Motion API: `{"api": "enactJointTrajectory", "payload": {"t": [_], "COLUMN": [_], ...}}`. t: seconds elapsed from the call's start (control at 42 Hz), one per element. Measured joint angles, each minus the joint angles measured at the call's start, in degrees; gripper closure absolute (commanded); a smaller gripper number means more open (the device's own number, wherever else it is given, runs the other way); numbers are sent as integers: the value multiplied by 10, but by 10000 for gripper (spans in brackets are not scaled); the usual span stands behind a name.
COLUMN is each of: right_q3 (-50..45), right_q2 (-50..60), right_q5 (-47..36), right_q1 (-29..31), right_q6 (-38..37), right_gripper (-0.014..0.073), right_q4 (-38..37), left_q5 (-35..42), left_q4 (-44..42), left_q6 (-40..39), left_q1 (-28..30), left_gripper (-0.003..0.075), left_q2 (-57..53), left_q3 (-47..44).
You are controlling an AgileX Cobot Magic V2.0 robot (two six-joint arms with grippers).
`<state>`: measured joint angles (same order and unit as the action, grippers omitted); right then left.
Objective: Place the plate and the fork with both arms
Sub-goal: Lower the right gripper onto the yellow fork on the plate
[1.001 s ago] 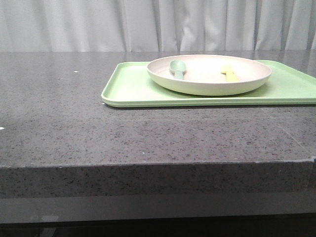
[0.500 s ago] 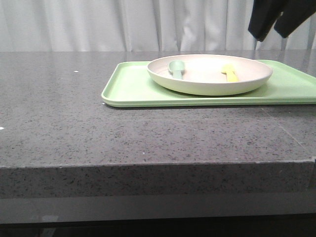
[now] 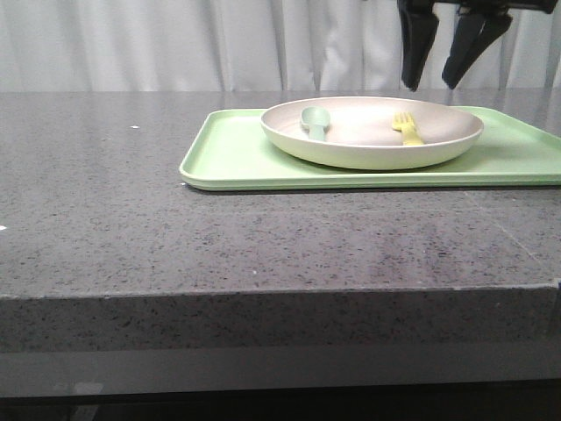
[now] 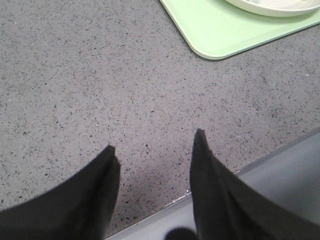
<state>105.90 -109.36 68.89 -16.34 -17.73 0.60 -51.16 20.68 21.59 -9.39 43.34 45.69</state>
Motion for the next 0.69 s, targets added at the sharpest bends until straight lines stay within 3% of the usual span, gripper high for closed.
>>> {"api": "enactJointTrajectory", "payload": {"t": [0.262,0.691], "right_q3": [74,86], "right_q2": [-82,-120], "right_q5": [17,20], "right_q1": [10,18], "right_q6": [-1,-1], "right_gripper": [254,255], "right_q4": [0,1], "left_q5": [0,9], "left_q4": [-2,-3], "left_q6": [0,0], "left_q1": [0,0], "left_gripper": [386,386], "left_q2": [0,0], "left_q3": [0,0]}}
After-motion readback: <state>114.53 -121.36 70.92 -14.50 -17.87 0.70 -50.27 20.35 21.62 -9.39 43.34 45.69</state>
